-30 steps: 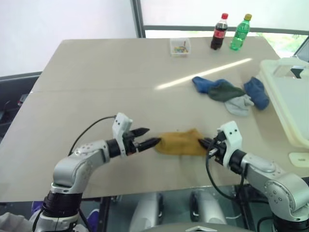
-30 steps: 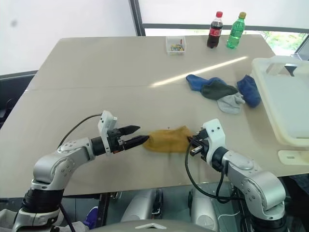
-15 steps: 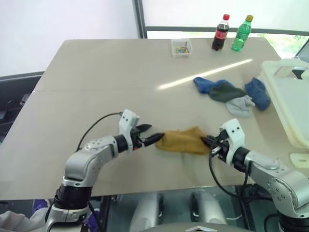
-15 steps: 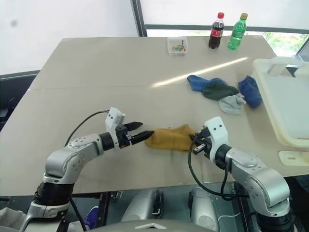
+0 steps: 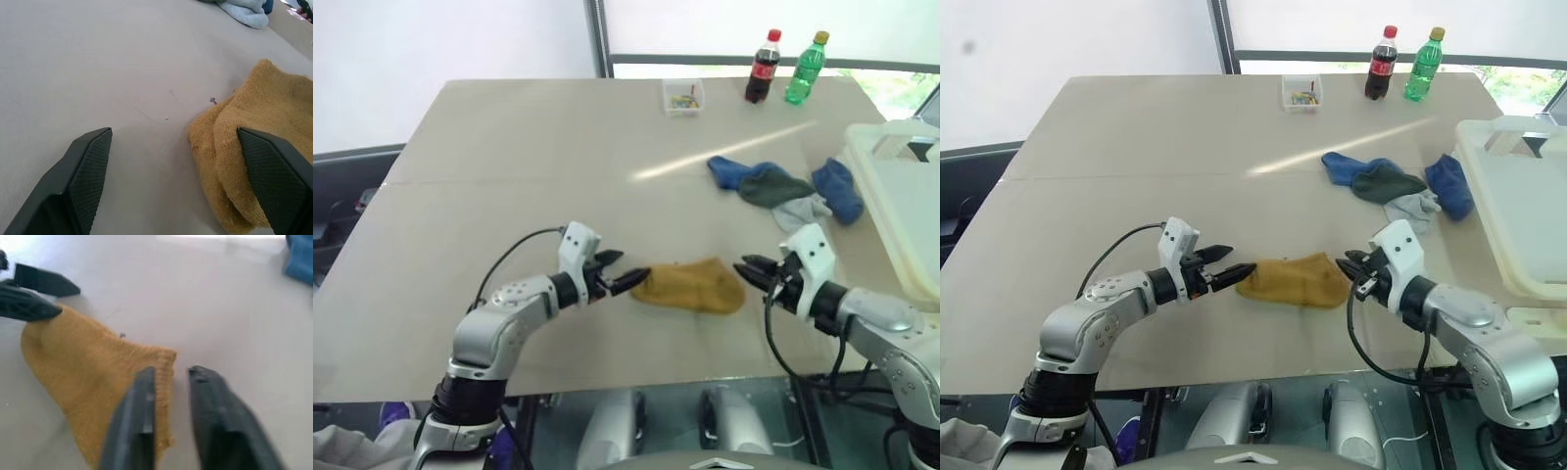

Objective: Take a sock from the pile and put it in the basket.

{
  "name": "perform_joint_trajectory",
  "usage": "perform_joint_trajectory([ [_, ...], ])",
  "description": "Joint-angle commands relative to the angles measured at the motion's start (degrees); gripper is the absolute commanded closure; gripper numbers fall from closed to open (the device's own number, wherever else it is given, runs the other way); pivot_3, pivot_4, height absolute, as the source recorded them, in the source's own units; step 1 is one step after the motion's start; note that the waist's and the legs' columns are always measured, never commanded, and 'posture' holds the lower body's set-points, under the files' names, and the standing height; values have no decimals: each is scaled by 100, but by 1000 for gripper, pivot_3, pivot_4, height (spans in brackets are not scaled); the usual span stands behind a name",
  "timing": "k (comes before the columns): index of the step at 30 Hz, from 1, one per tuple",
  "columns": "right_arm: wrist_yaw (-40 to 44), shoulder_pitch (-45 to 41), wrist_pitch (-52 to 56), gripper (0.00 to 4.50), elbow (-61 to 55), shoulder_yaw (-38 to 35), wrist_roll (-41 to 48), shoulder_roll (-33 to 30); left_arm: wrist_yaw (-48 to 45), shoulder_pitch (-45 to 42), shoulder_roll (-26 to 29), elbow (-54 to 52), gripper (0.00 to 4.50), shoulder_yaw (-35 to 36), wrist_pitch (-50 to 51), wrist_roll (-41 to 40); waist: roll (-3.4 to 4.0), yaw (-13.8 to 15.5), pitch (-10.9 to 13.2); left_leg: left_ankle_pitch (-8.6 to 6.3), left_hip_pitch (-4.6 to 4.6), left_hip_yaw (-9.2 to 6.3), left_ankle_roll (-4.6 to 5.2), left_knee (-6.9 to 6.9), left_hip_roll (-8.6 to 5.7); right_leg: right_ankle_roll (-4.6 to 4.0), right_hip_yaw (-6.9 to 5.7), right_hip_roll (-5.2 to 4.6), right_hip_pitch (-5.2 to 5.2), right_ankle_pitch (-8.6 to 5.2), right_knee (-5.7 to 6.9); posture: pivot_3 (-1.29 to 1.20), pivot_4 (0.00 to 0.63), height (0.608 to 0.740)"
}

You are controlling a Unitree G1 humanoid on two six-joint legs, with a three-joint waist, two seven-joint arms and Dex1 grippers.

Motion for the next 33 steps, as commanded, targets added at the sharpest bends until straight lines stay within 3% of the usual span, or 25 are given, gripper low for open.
perform_joint_trajectory([
  [1,537,-85,-373,4465,-153,209,160,-177,-31,128,-6,-180,200,154,43,-164,0,-2,0,0,0,0,0,0,1,0,0,1,0,0,0,0,150,737],
  [5,735,-52,-816,4465,244,891,-342,-268,-505,329,180,-847,200,431,102,-787,-6,-22,4,0,-2,0,0,0,3,-1,0,1,-3,-1,-1,0,150,737],
  [8,879,-142,-1266,4465,864,1329,-818,-305,-399,345,471,-1052,200,723,789,-1284,-7,0,4,0,-4,0,0,1,3,-4,0,-2,-3,-2,-2,0,150,737],
  [13,1153,-270,-1858,4465,1648,1773,-1385,-382,-420,158,943,-778,200,1148,1929,-2150,-7,-6,4,0,-3,-1,0,7,3,-14,-1,1,-2,-9,2,0,150,737],
  [19,1330,-300,-2187,4465,1869,1911,-1631,-316,164,-199,819,-436,200,1543,3098,-3013,-16,-7,-1,1,0,-2,-2,8,3,1,-1,3,1,-1,3,0,150,737],
  [25,1344,-299,-2219,4465,1842,1919,-1725,-241,701,-711,733,141,200,1337,3481,-2755,-19,-14,-3,2,2,-4,-4,21,2,1,-2,4,2,0,20,0,150,737],
  [33,1285,-312,-2235,4465,1799,1898,-1844,-147,606,-1378,489,809,200,1122,4100,-2915,-20,-12,-4,15,2,-3,-26,25,2,0,-1,4,2,0,23,0,150,737],
])
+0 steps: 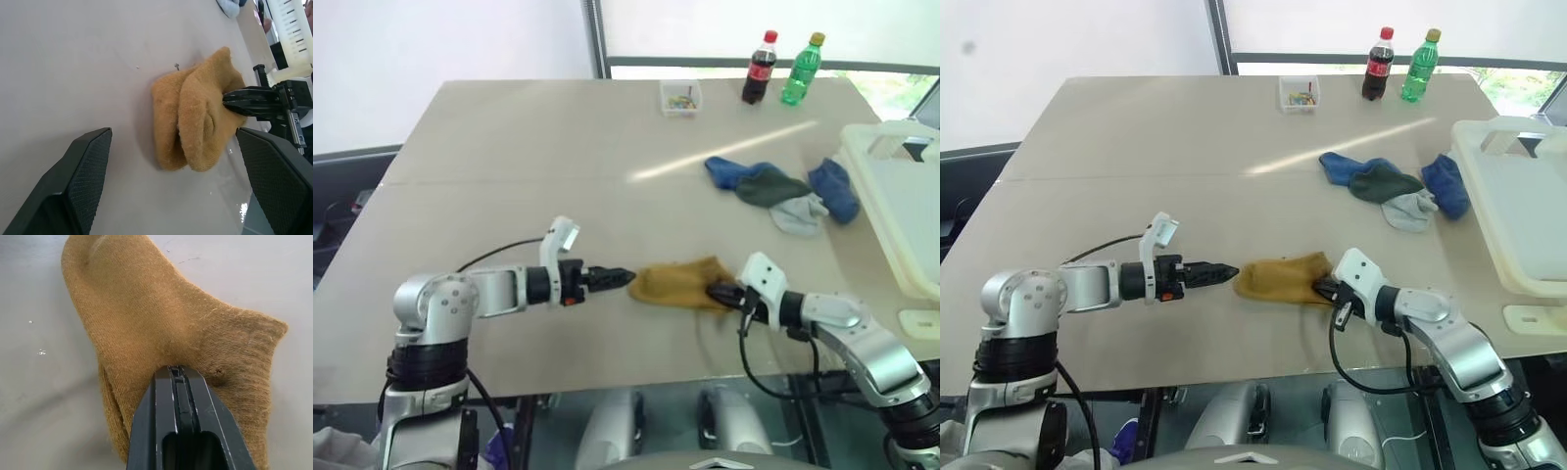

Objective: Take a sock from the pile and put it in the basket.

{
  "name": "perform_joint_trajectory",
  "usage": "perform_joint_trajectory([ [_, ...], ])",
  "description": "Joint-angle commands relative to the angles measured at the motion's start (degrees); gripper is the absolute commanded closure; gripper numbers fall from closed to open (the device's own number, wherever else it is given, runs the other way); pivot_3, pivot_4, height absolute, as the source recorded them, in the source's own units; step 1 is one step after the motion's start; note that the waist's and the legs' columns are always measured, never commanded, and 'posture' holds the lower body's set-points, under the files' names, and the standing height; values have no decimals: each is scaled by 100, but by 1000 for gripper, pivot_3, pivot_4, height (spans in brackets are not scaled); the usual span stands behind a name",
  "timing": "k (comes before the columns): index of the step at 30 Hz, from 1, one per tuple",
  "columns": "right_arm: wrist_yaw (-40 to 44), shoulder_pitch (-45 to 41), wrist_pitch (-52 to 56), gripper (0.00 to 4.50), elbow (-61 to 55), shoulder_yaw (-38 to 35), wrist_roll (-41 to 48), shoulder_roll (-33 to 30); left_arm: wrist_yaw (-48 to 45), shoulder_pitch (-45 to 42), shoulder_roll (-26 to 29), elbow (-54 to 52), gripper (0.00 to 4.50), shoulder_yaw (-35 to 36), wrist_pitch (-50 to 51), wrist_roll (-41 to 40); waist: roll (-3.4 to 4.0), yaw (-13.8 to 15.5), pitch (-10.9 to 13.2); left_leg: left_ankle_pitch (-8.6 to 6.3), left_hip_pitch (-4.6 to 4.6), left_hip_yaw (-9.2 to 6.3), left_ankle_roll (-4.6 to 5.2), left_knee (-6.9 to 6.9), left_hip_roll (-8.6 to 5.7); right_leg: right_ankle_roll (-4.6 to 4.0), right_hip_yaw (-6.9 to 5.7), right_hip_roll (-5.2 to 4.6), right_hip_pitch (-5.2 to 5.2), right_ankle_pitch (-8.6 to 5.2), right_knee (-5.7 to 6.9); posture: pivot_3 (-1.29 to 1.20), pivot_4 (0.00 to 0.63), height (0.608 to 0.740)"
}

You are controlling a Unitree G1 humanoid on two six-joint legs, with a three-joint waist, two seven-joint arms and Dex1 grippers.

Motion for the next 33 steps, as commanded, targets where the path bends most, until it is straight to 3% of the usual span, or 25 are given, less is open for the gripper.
perform_joint_trajectory([
  [1,-16,21,20,4465,-37,48,-71,49,-68,-319,-233,228,200,12,307,-187,0,0,0,0,0,0,0,0,0,0,0,0,0,0,0,0,150,737],
  [13,-144,108,64,4465,-149,28,-182,181,-303,-544,-708,563,200,-55,939,-272,-2,-13,-1,0,0,1,0,11,-1,0,3,-1,-1,0,11,0,150,737],
  [22,-179,166,150,4465,-245,-34,-172,165,-402,-678,-1020,831,200,103,951,-798,-2,-4,-1,-4,0,0,7,18,0,-2,4,-3,-1,0,16,0,150,737],
  [33,-223,239,220,4465,-337,-145,-154,146,-375,-829,-1477,846,200,259,816,-764,-3,9,-1,-11,-3,-1,18,24,-2,-2,3,-4,0,0,18,0,150,737],
])
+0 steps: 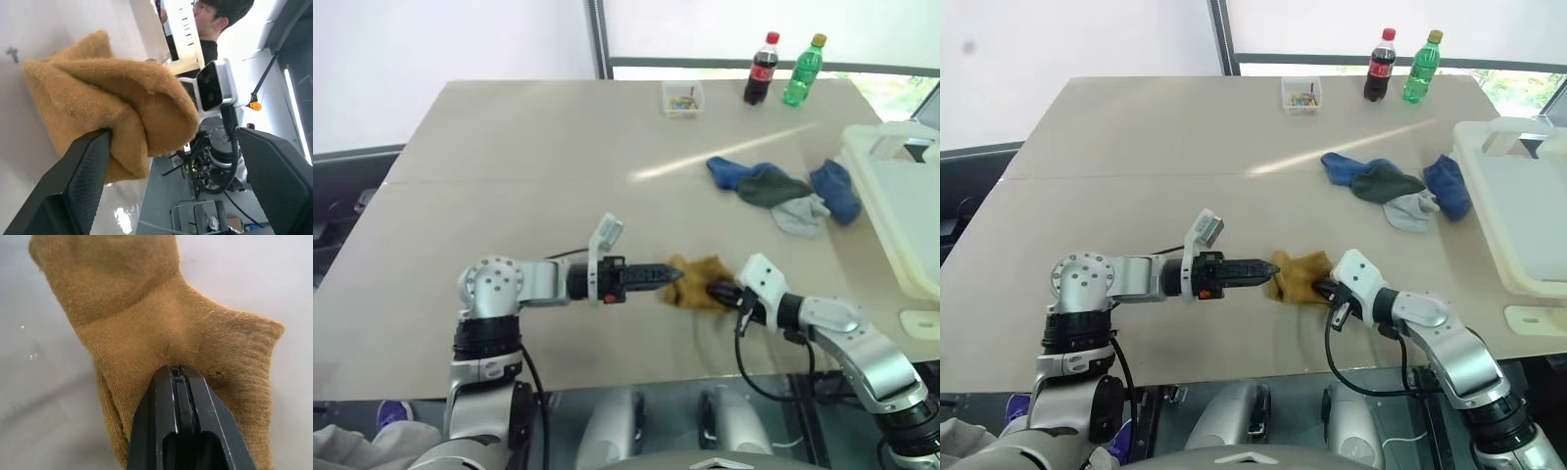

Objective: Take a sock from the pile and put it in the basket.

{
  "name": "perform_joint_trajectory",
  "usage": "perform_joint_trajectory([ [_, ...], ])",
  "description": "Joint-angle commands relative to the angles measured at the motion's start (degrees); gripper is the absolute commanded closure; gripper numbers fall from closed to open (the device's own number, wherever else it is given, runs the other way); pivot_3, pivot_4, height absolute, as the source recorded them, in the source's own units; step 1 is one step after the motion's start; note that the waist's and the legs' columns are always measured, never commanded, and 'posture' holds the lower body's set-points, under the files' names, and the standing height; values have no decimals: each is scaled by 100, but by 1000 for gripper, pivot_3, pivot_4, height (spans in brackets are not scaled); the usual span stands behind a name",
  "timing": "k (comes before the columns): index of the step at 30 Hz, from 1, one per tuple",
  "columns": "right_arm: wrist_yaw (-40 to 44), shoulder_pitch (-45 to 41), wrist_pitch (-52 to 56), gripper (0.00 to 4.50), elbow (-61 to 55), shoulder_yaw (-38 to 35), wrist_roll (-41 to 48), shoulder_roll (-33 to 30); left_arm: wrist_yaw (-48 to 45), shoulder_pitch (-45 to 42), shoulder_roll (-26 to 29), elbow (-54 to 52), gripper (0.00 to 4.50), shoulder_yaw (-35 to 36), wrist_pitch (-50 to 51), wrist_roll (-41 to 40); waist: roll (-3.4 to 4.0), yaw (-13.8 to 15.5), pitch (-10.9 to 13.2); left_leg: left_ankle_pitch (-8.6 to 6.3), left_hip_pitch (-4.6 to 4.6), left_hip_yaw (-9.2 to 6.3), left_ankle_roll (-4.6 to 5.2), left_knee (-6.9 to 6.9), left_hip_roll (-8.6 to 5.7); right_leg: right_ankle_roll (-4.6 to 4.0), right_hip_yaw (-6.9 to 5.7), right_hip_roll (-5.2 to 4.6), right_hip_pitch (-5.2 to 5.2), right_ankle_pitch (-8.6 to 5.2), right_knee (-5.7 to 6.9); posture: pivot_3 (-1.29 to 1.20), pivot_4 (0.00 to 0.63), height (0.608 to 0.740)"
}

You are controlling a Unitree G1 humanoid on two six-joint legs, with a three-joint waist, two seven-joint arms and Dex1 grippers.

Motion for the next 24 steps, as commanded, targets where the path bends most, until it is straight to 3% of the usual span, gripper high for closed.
perform_joint_trajectory([
  [1,-20,76,82,4465,-141,-68,14,-37,-95,-150,-115,7,200,61,-121,-90,0,0,0,0,0,0,0,1,0,0,0,0,0,0,0,0,150,737],
  [15,-106,153,246,4465,-350,-188,103,-67,-1217,-416,-487,677,200,-932,-1150,516,0,3,0,-2,-2,0,4,3,-2,-11,-1,0,0,-6,0,0,150,737],
  [20,-130,185,333,4465,-440,-292,162,-101,-1359,-530,-720,968,200,-962,-1430,669,-1,5,1,-4,-4,-1,7,4,-3,-11,-1,-1,-1,-7,0,0,150,737],
  [24,-115,213,338,4465,-443,-332,156,-133,-1327,-480,-601,865,200,-750,-1372,631,-1,0,1,-4,-5,-1,8,4,-2,-10,-1,0,-1,-6,-1,0,150,737],
])
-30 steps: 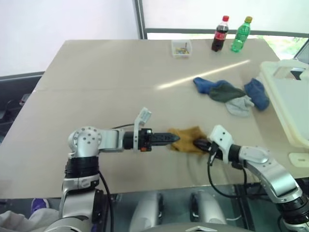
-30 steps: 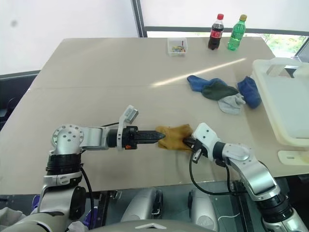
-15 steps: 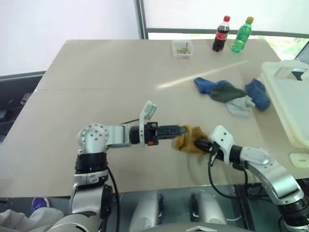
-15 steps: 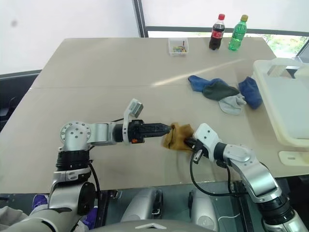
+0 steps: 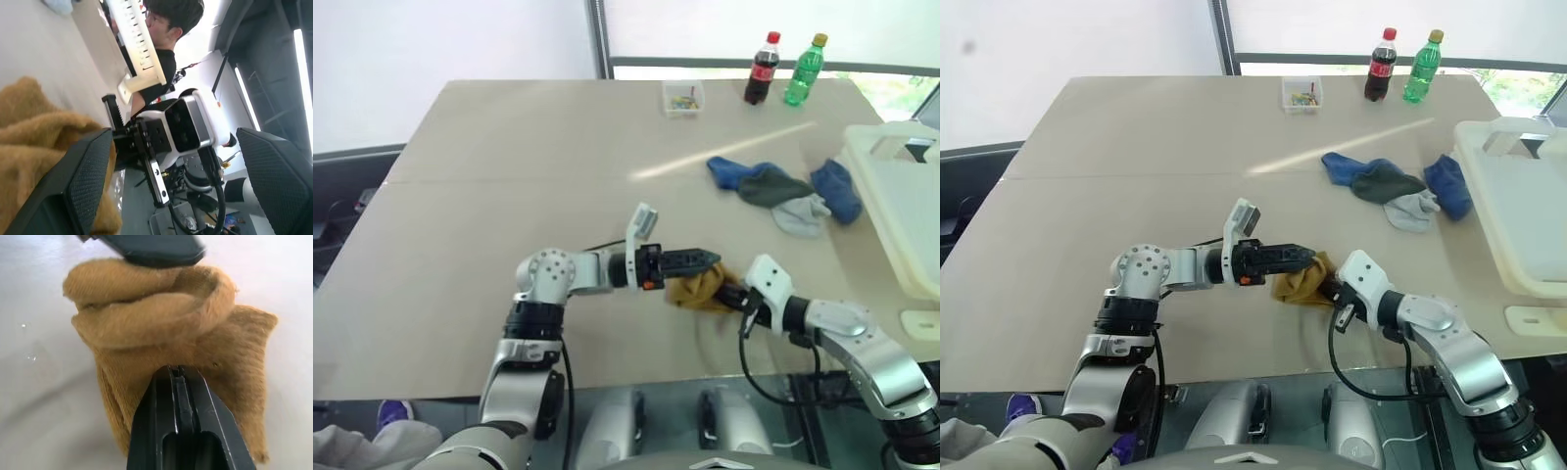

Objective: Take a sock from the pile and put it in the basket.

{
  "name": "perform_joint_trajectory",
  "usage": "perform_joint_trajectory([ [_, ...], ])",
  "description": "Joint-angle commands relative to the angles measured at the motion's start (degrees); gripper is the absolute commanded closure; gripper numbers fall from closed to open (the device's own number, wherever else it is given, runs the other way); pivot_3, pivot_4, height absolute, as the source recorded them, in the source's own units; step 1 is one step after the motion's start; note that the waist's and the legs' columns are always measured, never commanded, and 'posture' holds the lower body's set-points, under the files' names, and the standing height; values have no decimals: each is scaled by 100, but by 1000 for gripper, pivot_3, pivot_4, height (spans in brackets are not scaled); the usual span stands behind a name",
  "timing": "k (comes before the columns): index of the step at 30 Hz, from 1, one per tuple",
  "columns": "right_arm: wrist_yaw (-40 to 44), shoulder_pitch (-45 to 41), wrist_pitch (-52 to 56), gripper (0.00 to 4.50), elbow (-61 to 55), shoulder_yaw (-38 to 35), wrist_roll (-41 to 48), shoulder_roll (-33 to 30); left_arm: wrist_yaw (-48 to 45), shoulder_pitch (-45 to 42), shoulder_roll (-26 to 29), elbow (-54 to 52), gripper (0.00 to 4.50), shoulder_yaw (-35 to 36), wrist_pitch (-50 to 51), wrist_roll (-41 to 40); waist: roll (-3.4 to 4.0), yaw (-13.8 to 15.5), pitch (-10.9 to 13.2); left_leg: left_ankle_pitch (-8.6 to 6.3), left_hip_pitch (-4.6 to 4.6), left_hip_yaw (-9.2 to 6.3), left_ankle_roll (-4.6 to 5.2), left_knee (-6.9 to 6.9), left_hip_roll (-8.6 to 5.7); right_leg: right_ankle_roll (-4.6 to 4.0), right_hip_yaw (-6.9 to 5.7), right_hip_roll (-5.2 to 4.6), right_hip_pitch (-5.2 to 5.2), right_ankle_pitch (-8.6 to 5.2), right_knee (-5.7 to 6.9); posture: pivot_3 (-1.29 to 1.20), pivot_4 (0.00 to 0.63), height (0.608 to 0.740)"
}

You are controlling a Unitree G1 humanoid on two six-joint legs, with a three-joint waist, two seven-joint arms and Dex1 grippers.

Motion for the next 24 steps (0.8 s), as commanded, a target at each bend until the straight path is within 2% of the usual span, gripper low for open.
perform_joint_trajectory([
  [1,-6,38,0,4465,-148,-130,8,-89,-50,59,231,-262,200,230,24,-94,0,-5,0,0,0,0,0,0,1,1,0,0,0,0,0,0,150,737],
  [4,-27,14,-23,4465,-98,-62,-44,-59,120,328,552,-599,200,503,3,-125,1,-44,0,0,2,0,0,-1,4,1,2,2,-2,1,1,0,150,737],
  [7,-39,23,-52,4465,-64,-16,-82,-37,518,550,604,-845,200,1048,102,-385,0,-19,0,0,2,-2,0,-1,7,0,1,2,-2,0,2,0,150,737],
  [10,-39,15,-58,4465,-18,18,-103,0,807,853,636,-1170,200,1288,220,-517,0,8,0,0,0,-3,0,0,5,0,0,-3,-1,0,0,0,150,737],
  [18,22,-79,-96,4465,124,72,-138,51,959,1311,750,-1570,200,572,23,-78,0,0,0,0,2,-3,-1,0,3,-8,-1,-3,0,-4,1,0,150,737],
  [24,39,-83,-127,4465,124,92,-176,18,762,1325,1078,-1579,200,855,-809,204,0,-6,0,0,3,-3,-1,0,5,-15,0,-2,-2,-7,2,0,150,737],
])
